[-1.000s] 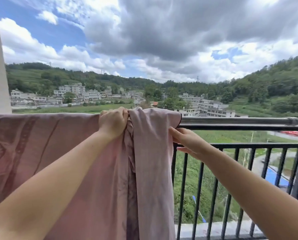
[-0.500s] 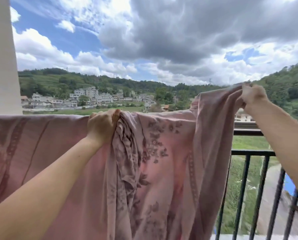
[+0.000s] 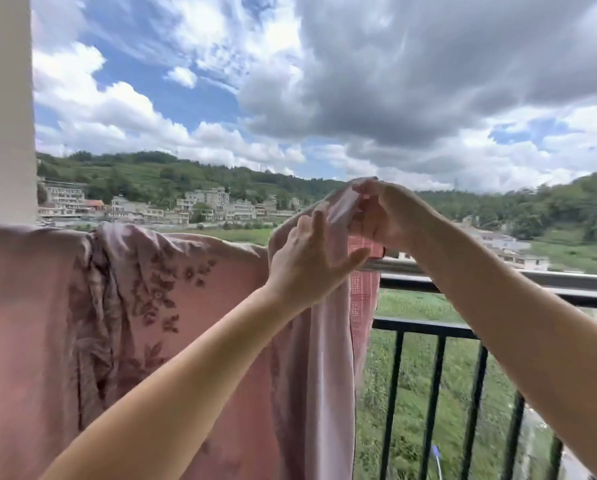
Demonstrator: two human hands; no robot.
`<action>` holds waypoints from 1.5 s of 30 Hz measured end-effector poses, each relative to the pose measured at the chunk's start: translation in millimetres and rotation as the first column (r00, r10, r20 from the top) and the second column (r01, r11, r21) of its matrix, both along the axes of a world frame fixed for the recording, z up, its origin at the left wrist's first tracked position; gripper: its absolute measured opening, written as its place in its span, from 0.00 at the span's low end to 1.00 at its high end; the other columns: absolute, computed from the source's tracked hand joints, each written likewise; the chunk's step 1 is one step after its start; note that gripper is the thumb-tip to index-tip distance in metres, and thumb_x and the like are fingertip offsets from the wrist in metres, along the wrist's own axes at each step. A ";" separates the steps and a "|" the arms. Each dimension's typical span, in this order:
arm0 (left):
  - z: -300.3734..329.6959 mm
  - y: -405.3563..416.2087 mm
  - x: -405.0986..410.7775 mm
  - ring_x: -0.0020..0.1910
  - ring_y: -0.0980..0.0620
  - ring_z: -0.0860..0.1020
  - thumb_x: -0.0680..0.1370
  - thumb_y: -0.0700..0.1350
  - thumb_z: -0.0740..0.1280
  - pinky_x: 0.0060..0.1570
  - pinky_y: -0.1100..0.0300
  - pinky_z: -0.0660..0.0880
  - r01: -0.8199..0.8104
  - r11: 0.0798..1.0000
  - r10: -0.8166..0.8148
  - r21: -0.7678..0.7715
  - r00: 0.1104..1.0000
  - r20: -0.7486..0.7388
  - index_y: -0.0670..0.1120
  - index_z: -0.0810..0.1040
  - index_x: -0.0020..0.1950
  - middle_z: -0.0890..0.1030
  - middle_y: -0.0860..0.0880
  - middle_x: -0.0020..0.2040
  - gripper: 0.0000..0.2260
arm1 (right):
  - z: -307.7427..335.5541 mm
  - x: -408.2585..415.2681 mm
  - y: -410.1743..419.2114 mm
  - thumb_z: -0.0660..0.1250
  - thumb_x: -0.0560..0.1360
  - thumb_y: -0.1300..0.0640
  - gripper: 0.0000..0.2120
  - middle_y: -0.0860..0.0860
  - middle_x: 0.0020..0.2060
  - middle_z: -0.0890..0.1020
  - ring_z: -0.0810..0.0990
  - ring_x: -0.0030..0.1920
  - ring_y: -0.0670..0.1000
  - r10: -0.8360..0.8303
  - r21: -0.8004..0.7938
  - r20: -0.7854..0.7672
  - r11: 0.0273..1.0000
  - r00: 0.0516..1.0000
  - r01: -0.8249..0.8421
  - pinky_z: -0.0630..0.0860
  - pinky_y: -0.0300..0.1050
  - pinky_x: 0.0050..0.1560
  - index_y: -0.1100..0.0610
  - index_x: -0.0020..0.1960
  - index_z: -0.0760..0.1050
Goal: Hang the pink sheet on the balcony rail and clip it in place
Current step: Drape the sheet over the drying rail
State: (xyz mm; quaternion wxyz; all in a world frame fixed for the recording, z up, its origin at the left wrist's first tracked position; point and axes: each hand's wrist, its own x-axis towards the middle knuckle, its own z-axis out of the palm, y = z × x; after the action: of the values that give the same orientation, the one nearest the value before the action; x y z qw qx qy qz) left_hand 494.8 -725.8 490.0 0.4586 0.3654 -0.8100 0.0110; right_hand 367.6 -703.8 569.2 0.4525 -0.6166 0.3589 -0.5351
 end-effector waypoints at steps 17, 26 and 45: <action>75.6 -27.0 -95.7 0.44 0.38 0.78 0.70 0.35 0.59 0.41 0.54 0.70 -0.438 0.823 0.451 -0.362 0.891 -0.052 0.40 0.80 0.43 0.82 0.38 0.42 0.10 | 6.3 -99.2 -45.0 0.60 0.77 0.54 0.11 0.54 0.47 0.83 0.81 0.46 0.52 -0.400 -0.479 -0.741 0.878 0.540 -0.008 0.75 0.46 0.52 0.58 0.52 0.78; 93.9 -18.3 -175.3 0.45 0.38 0.77 0.70 0.36 0.60 0.41 0.55 0.69 -0.516 0.760 0.576 -0.396 0.816 0.042 0.39 0.78 0.44 0.80 0.40 0.43 0.09 | 15.4 -180.3 -66.3 0.58 0.79 0.53 0.13 0.54 0.33 0.78 0.77 0.38 0.56 -0.457 -0.498 -0.852 0.859 0.257 -0.122 0.73 0.44 0.37 0.60 0.45 0.77; 48.8 141.4 -404.6 0.39 0.44 0.71 0.69 0.35 0.61 0.38 0.53 0.68 -0.756 0.642 0.765 -0.127 0.643 0.042 0.43 0.69 0.41 0.70 0.44 0.42 0.05 | 28.3 -510.2 -6.1 0.58 0.76 0.66 0.11 0.53 0.30 0.77 0.78 0.29 0.51 -0.491 -0.497 -0.865 0.867 0.106 -0.042 0.74 0.43 0.30 0.63 0.37 0.75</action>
State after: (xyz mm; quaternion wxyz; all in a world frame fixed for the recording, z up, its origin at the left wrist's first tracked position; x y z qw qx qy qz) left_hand 90.2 -584.4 538.9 0.3911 0.6481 -0.5999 0.2591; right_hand -142.6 -709.9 597.5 -0.1200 -0.8250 0.5376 -0.1265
